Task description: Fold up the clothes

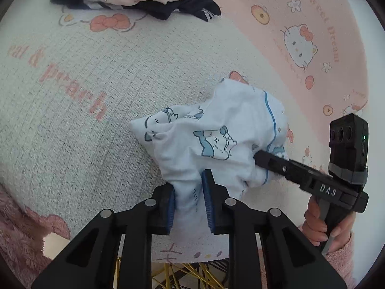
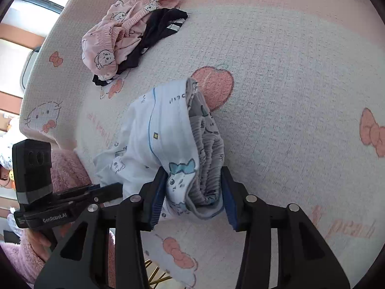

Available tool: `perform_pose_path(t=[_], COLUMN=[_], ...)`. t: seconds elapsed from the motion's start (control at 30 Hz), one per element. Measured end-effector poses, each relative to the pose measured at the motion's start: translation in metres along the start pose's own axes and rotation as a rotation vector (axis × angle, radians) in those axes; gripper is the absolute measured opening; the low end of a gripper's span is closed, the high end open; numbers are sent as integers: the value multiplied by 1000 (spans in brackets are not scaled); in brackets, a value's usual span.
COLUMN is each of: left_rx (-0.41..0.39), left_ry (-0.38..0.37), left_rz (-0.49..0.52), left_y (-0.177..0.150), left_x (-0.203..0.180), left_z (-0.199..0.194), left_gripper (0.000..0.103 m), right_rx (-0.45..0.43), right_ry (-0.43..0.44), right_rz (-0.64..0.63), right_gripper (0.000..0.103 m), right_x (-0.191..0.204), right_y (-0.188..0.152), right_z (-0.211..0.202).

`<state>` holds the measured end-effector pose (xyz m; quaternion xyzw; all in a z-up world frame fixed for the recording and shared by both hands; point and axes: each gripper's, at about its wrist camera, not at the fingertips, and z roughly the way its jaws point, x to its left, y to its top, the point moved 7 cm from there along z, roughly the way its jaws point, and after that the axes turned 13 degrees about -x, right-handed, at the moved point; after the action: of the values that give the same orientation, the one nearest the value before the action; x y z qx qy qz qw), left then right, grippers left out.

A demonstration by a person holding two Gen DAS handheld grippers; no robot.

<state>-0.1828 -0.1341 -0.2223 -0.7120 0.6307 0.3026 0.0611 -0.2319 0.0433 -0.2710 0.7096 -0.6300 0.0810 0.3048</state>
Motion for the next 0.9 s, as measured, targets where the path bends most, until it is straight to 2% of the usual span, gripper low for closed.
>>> perform_pose_path(t=[0.1,0.13,0.23,0.33,0.4,0.43,0.47,0.53,0.6,0.63,0.7,0.73,0.77,0.83,0.87,0.9], left_rx=[98,119,162,225,216,211,197,149,94,75,72,77,85,97,99,100], left_ry=[-126,-143,-150,-78,-31,-8,0,-3,-5,-7,-41,-60,-67,-68,-65,-53], left_rz=[139,199,393,491,518,531,524,484,458,446,408,387,379,395,426,457], left_y=[-3,-7,-20,-34,-36,-38,-36,-28,-18,-13,-5,-3,-3,-8,-11,-14], left_x=[-30,-41,-70,-74,-70,-68,-67,-65,-66,-68,-73,-75,-76,-80,-82,-85], left_z=[-1,1,11,31,29,28,24,14,9,9,16,20,24,31,34,37], left_gripper=[21,21,21,21,22,22,23,23,23,24,35,47,47,47,42,31], right_rx=[-3,-23,-70,-117,-148,-163,-217,-327,-363,-335,-218,-179,-167,-173,-188,-203], right_ry=[11,-1,-21,-53,-76,-88,-112,-226,-275,-271,-297,-324,-332,-317,-297,-294], right_rz=[86,116,207,314,386,422,403,281,163,129,103,90,85,77,73,60], right_gripper=[35,35,36,41,51,51,51,52,53,53,52,52,51,40,38,34], right_x=[-2,-1,-10,-33,-49,-57,-56,-48,-37,-33,-34,-39,-43,-45,-42,-41], right_y=[-24,-36,-80,-101,-113,-119,-114,-96,-80,-75,-73,-73,-74,-73,-70,-67], right_z=[-33,-51,-91,-102,-107,-109,-121,-151,-162,-158,-135,-127,-123,-120,-120,-121])
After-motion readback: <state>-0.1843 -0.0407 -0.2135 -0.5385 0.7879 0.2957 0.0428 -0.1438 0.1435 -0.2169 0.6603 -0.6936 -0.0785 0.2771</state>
